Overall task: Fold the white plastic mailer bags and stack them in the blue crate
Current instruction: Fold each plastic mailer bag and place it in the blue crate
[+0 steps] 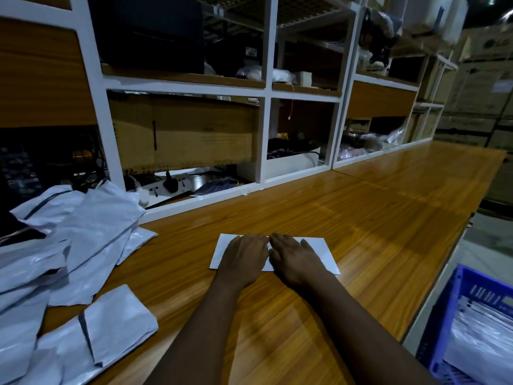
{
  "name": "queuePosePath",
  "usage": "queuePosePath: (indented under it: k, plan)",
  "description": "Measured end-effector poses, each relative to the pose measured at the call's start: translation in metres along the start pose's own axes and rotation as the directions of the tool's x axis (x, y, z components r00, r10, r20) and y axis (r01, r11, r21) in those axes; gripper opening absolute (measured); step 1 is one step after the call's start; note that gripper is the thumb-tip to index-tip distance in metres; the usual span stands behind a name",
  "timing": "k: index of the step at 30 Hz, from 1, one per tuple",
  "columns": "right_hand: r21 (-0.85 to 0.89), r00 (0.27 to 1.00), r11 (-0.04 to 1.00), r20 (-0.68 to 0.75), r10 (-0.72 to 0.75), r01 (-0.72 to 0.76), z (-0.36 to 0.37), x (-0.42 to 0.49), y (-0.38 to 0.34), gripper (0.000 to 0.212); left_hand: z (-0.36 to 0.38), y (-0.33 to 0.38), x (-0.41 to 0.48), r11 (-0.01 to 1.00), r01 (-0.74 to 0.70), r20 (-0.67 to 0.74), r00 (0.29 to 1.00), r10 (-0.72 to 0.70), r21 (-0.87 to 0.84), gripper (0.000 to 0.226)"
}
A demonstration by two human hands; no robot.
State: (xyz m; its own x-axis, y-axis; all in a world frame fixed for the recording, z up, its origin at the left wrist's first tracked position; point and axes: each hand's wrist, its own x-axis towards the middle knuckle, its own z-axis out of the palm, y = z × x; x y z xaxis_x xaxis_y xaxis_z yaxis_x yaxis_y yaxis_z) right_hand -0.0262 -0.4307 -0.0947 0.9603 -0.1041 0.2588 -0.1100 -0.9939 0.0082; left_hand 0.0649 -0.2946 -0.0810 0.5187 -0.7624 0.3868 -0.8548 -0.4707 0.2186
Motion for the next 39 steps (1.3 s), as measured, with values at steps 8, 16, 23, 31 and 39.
queuePosePath:
  k: [8,16,23,31,39]
  plan:
    - [-0.034,0.984,0.991,0.118,0.136,-0.133,-0.012,-0.005,-0.011,0.105,-0.004,0.005,-0.007,0.981,0.054,0.171,0.981,-0.087,0.186,0.051]
    - [-0.107,0.972,0.983,0.167,0.165,-0.148,-0.018,-0.012,-0.015,0.068,-0.003,0.004,-0.011,0.972,0.110,0.257,0.953,-0.163,0.208,0.057]
    - [-0.118,0.957,0.975,0.201,0.209,-0.188,-0.019,-0.021,-0.012,0.053,-0.006,0.000,-0.017,0.973,0.143,0.325,0.925,-0.197,0.184,0.059]
    - [-0.139,0.959,0.972,0.185,0.213,-0.189,-0.019,-0.014,-0.006,0.055,-0.008,-0.001,-0.009,0.969,0.152,0.304,0.930,-0.207,0.197,0.060]
    - [-0.128,0.939,0.965,0.233,0.253,-0.228,-0.020,-0.013,0.006,0.054,0.001,-0.020,0.002,0.955,0.131,0.335,0.916,-0.219,0.266,0.059]
